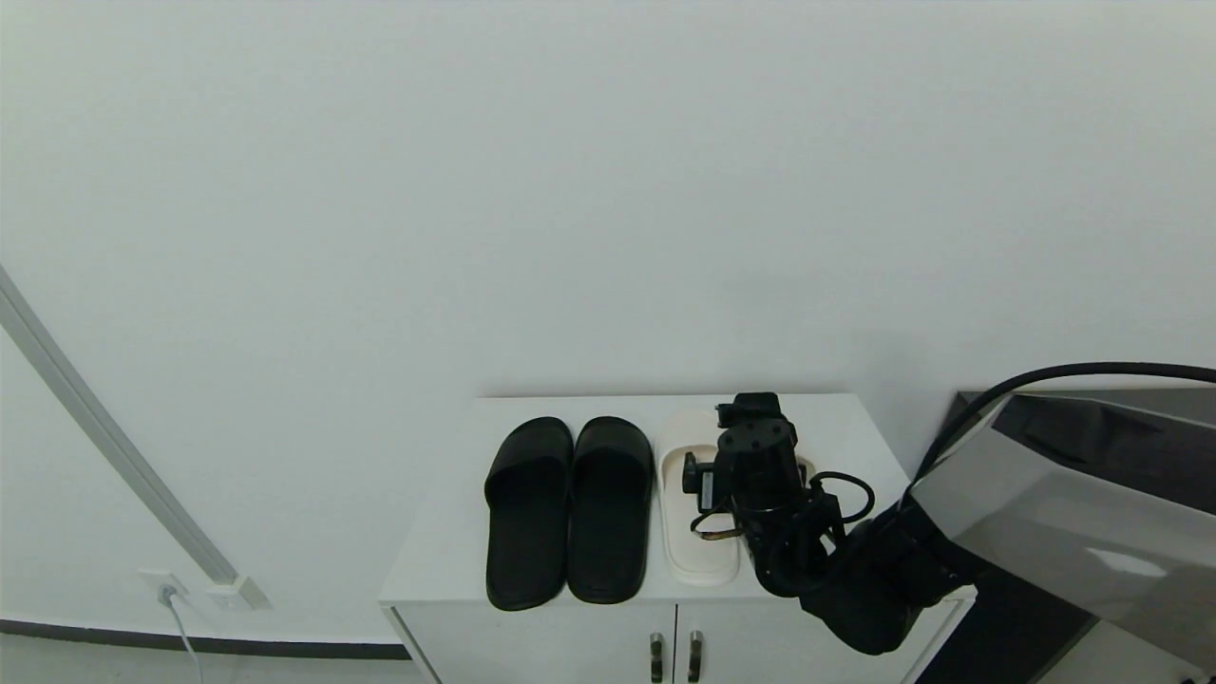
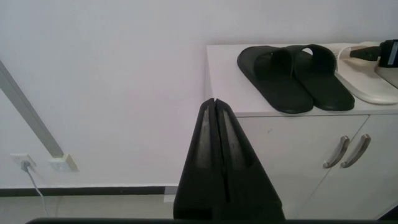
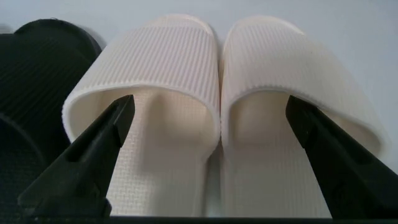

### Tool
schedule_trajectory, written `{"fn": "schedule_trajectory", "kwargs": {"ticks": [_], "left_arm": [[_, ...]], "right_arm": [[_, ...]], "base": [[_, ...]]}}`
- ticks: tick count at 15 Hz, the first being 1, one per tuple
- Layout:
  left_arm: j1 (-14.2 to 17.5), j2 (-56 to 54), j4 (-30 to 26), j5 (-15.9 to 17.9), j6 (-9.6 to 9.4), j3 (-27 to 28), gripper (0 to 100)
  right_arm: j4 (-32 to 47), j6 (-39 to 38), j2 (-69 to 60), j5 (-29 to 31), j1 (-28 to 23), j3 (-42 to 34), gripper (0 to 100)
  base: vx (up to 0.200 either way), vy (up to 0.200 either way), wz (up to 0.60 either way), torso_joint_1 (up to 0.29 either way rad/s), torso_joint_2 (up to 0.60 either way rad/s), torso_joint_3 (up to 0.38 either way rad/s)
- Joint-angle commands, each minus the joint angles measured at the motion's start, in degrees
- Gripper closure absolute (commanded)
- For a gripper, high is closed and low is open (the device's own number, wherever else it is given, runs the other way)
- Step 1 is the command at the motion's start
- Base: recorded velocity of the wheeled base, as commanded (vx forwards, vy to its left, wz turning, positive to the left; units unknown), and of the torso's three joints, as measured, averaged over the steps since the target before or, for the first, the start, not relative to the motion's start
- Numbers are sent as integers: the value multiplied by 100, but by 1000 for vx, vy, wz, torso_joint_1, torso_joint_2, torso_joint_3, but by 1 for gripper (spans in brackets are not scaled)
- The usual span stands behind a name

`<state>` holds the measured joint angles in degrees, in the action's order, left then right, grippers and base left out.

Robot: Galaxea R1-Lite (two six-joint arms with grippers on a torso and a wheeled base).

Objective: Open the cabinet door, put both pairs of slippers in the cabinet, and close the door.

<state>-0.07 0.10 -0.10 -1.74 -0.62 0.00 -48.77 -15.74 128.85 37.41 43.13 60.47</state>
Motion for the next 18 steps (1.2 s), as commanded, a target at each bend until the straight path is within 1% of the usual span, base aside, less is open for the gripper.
{"fn": "schedule_trajectory", "kwargs": {"ticks": [1, 7, 8, 15, 18], "left_arm": [[7, -1, 1, -1, 1, 0, 100], [-1, -1, 1, -1, 1, 0, 100], [-1, -1, 1, -1, 1, 0, 100], [-1, -1, 1, -1, 18, 0, 100], [7, -1, 1, -10, 36, 0, 100]], "right_arm": [[-9, 62, 184, -6, -138, 202, 0], [-27, 150, 518, -6, -305, 651, 0], [-18, 168, 527, -6, -305, 712, 100], [-36, 229, 465, 3, -296, 668, 100], [-36, 255, 96, -6, -296, 466, 100]], "base": [[0, 0, 0, 0, 0, 0], [0, 0, 0, 0, 0, 0], [0, 0, 0, 0, 0, 0], [0, 0, 0, 0, 0, 0], [0, 0, 0, 0, 0, 0]]}}
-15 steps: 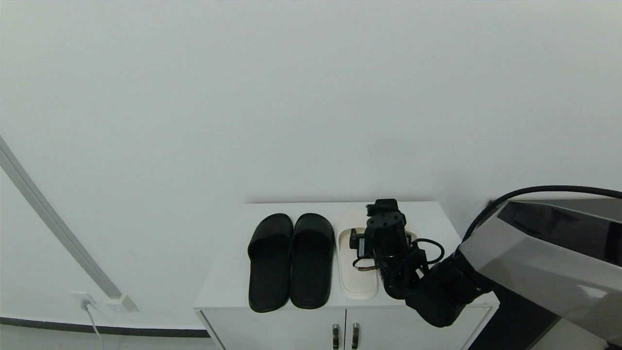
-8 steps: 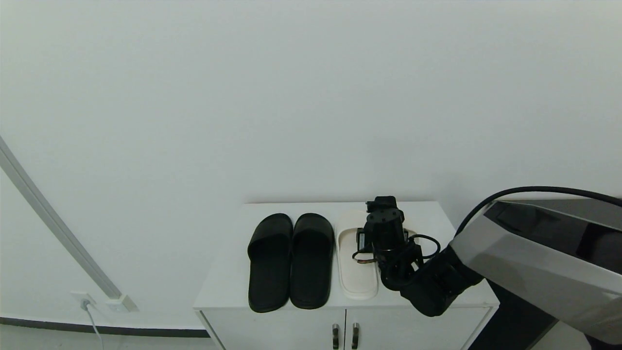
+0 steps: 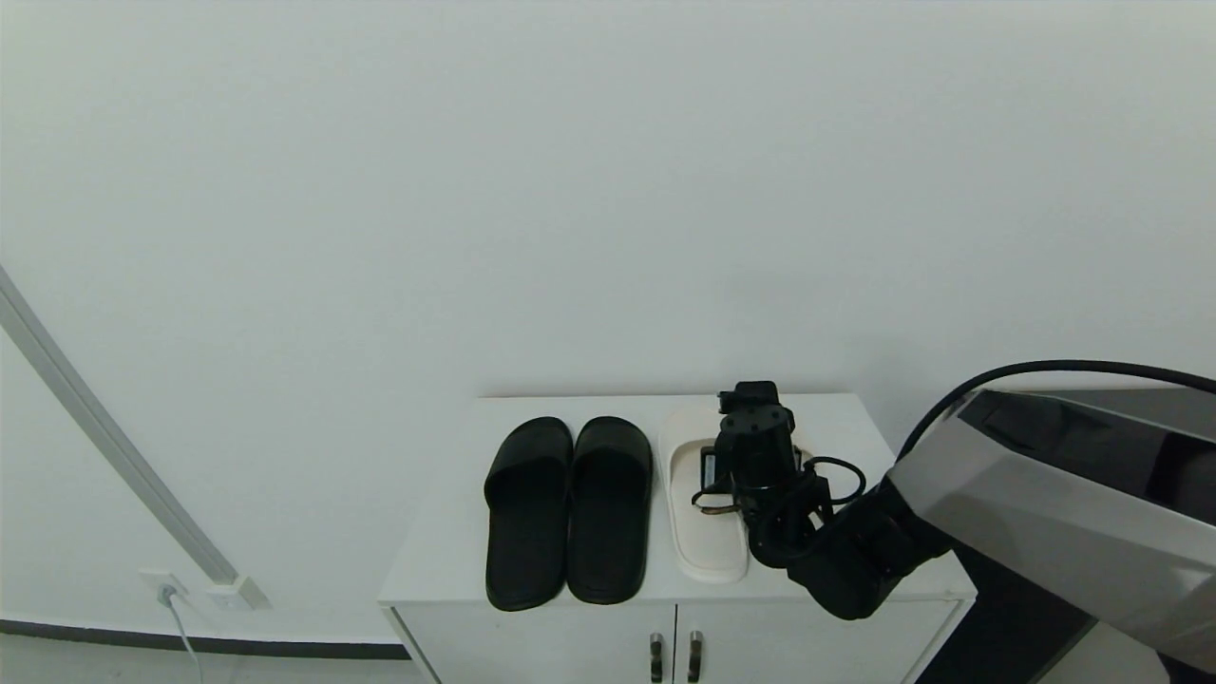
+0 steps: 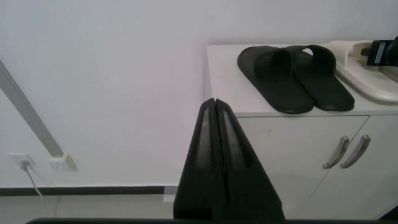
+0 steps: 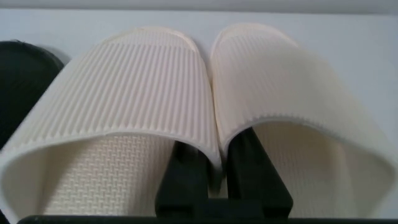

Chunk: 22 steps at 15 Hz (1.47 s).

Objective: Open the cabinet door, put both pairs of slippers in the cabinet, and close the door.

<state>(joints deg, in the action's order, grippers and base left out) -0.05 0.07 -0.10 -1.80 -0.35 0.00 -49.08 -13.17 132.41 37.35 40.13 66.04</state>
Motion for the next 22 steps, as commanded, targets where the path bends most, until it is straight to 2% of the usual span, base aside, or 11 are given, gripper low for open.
{"fn": "schedule_trajectory", "kwargs": {"ticks": [1, 5, 10, 12, 13, 15, 20, 22], "left_arm": [[5, 1, 1, -4, 0, 0, 100], [5, 1, 1, -13, 9, 0, 100], [5, 1, 1, -4, -17, 0, 100], [5, 1, 1, 31, -26, 0, 100], [5, 1, 1, 40, -26, 0, 100], [-4, 1, 1, 40, -26, 0, 100], [-4, 1, 1, 40, -26, 0, 100], [5, 1, 1, 49, -26, 0, 100]], "right_arm": [[-5, 77, -409, -9, 12, -205, 100], [-163, 886, -2062, -1002, 170, -1532, 100], [-128, 965, -3626, -3217, 452, -2886, 100], [39, 983, -4197, -4368, 513, -3369, 100], [241, 1009, -4373, -4632, 540, -3440, 100], [628, 1018, -4452, -4764, 645, -3431, 100], [628, 1018, -4435, -4772, 689, -3475, 100], [628, 1018, -4417, -4772, 689, -3484, 100]], "base": [[0, 0, 0, 0, 0, 0], [0, 0, 0, 0, 0, 0], [0, 0, 0, 0, 0, 0], [0, 0, 0, 0, 0, 0], [0, 0, 0, 0, 0, 0], [0, 0, 0, 0, 0, 0], [0, 0, 0, 0, 0, 0], [-200, 0, 0, 2, 2, 2]]}}
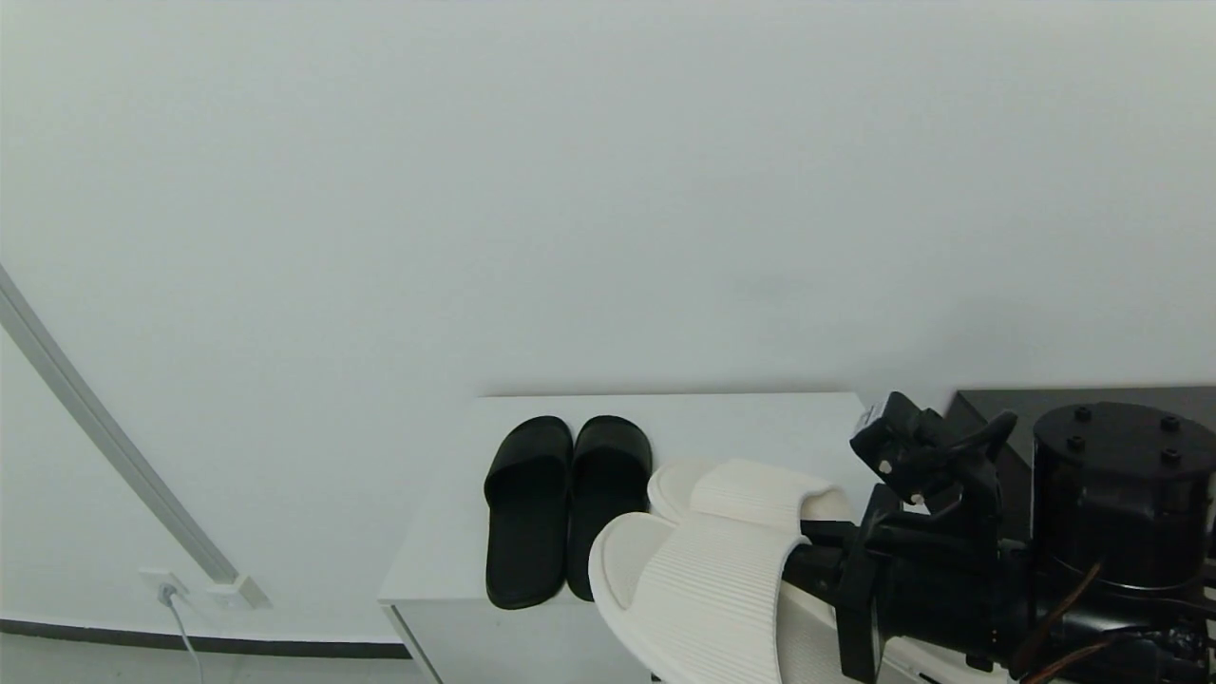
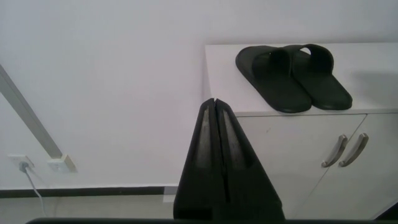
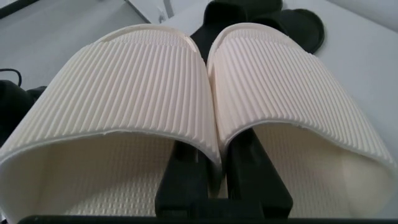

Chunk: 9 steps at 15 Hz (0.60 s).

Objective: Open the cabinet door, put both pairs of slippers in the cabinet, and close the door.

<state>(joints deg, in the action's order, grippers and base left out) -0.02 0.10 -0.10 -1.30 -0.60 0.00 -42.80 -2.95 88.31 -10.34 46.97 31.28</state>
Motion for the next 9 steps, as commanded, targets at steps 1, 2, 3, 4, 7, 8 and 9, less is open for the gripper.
{"fn": "schedule_trajectory", "kwargs": {"ticks": [1, 2, 3, 4, 7, 8, 9], "left_arm": [[-6, -1, 1, -1, -2, 0, 100], [-6, -1, 1, -1, -2, 0, 100], [2, -1, 1, -1, -2, 0, 100], [2, -1, 1, -1, -2, 0, 100], [-6, -1, 1, -1, -2, 0, 100], [-6, -1, 1, -1, -2, 0, 100], [-6, -1, 1, -1, -2, 0, 100]], "right_arm": [[0, 5, -7, -3, 5, -17, 100], [0, -4, -7, -3, 5, -17, 100], [-9, 5, -7, -3, 5, -43, 100], [-9, -4, -7, -3, 5, -43, 100], [-18, 75, -7, -47, -12, -140, 100], [-18, 216, 2, -91, -12, -184, 100], [-27, 242, 11, -118, -21, -184, 100]], "base": [[-200, 0, 0, 17, 17, -7], [-200, 0, 0, 2, 7, 7], [-200, 0, 0, -7, -2, 12], [-200, 0, 0, -17, -2, 2], [-200, 0, 0, 2, 1, 2], [0, 0, 0, 0, 0, 0], [0, 0, 0, 0, 0, 0]]}}
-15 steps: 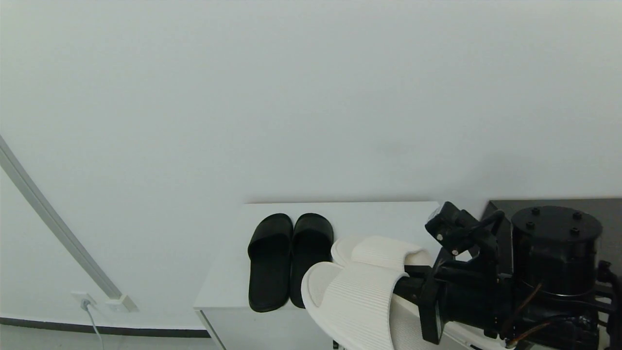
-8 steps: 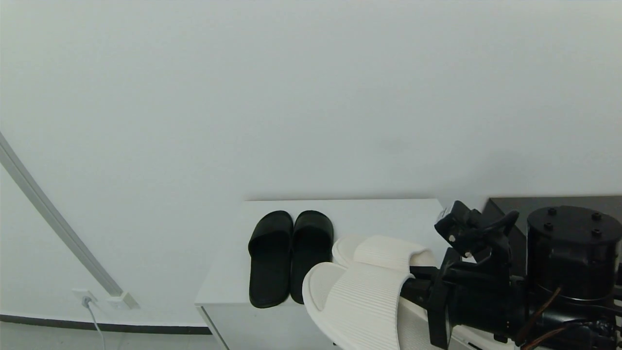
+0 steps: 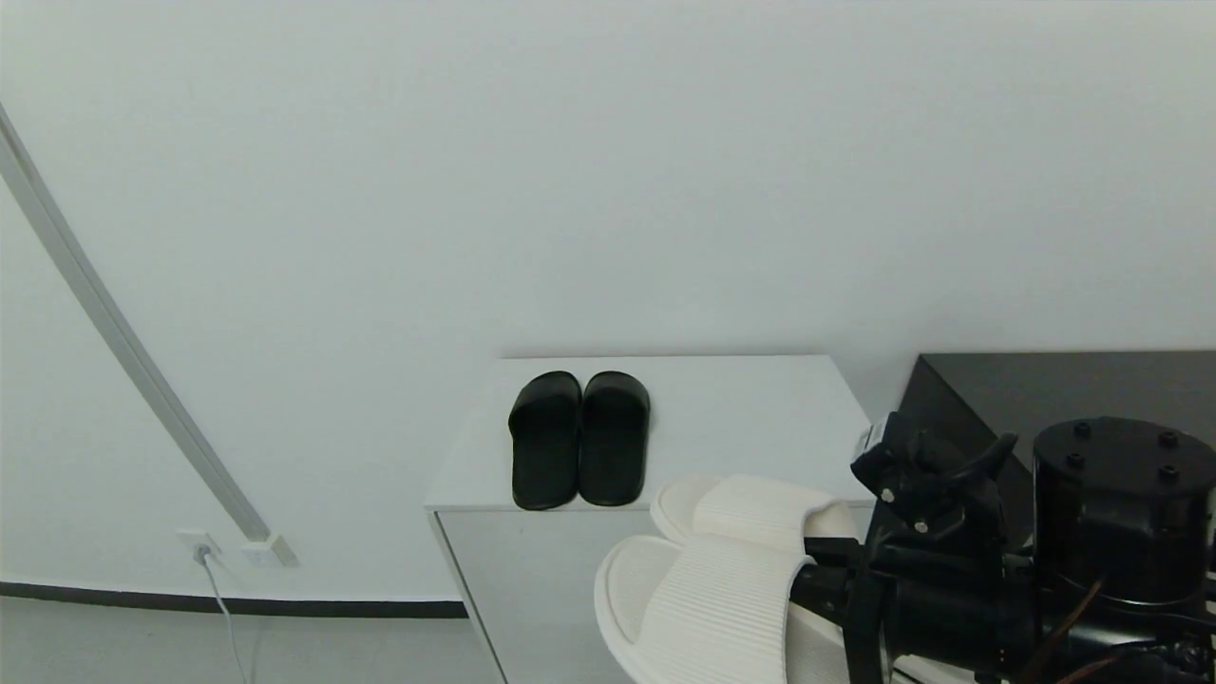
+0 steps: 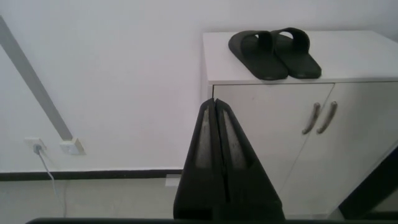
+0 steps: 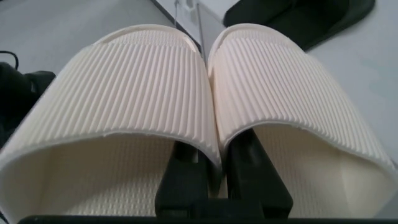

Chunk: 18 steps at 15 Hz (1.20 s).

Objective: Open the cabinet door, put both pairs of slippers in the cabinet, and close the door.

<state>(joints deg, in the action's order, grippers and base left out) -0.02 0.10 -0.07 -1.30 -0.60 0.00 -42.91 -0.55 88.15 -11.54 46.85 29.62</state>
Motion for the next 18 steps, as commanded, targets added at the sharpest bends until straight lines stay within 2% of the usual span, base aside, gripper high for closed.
{"fn": "schedule_trajectory", "kwargs": {"ticks": [1, 14, 18], "left_arm": [[2, -1, -1, -1, -2, 0, 100], [-6, -1, 7, -19, 16, 0, 100], [2, -1, 7, -10, 16, 0, 100]], "right_arm": [[-7, 2, 44, -6, -9, -27, 100], [-16, 20, 71, -6, 0, -97, 100], [-16, 20, 71, -6, 9, -115, 100]], "base": [[0, 0, 0, 0, 0, 0], [0, 0, 0, -3, 4, 4], [0, 0, 0, -139, 321, 172]]}}
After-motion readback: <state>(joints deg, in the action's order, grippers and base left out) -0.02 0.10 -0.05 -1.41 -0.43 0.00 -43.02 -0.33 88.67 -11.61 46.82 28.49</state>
